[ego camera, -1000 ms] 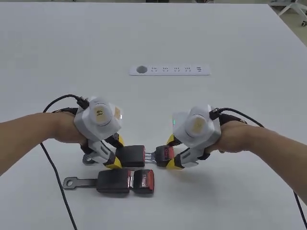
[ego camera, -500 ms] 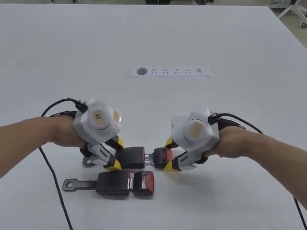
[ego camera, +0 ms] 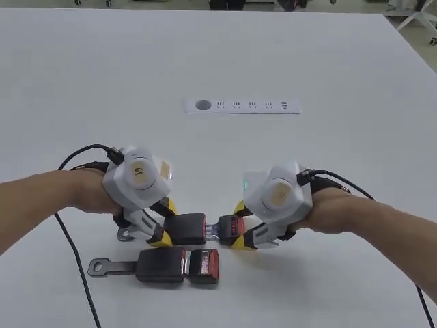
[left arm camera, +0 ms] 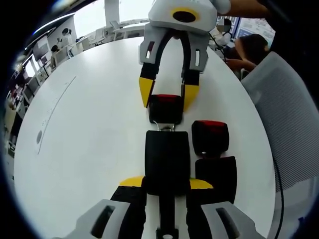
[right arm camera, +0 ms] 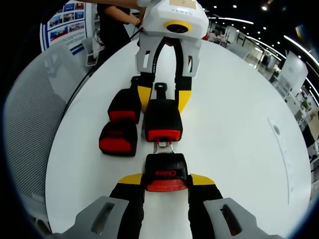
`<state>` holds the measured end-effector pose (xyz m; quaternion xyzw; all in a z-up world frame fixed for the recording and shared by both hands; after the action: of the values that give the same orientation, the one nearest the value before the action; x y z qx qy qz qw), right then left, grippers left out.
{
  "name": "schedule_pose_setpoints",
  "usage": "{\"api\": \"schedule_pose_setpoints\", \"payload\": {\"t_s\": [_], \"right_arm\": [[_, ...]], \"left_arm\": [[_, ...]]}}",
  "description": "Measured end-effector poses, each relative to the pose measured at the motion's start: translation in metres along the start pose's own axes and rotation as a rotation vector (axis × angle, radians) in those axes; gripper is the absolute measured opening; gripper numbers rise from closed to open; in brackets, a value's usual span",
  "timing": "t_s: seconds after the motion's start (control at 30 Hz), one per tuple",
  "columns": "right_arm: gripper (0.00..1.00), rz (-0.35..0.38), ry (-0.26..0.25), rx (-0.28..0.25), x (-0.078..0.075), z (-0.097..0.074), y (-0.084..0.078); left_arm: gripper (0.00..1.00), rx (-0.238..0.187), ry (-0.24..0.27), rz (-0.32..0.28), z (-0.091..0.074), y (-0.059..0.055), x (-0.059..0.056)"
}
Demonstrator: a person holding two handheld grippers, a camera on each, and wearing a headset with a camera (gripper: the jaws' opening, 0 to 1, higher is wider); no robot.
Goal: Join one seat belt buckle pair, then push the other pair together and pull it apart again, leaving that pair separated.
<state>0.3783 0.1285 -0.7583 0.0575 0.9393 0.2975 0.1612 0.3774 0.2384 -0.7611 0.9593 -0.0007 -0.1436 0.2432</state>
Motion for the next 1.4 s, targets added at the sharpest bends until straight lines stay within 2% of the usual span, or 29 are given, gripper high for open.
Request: {"api": "schedule_pose_setpoints", "payload": {"t_s": [0.63,0.93,1.4], "right_arm": [[0.29,-0.004,0.003,0.023,0.002,0.002,0.002],[0.29,-0.004,0.002,0.017,0.004,0.006,0.010],[0.28,-0.026,-0.002,0.027,0.008,0.005,0.014]], "left_arm": [[0.30,0.000,0.006,-0.003,0.000,0.000,0.001],[0.30,-0.009,0.011,-0.004,0.000,0.002,0.000],[0.30,0.011,0.013,0.025,0.001,0.004,-0.004]]}}
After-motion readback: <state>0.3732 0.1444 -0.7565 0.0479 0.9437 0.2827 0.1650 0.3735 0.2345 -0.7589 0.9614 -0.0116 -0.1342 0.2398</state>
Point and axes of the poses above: the centre of the closed fingertips' face, and the gripper's own axes: z roughly forward along the fingers, x roughly to its left, y roughly out of its top, the point moved 2 cm from there along -z, roughly backward along the fingers, and after that the axes turned 14 degrees about -y, right-handed, at the moved point
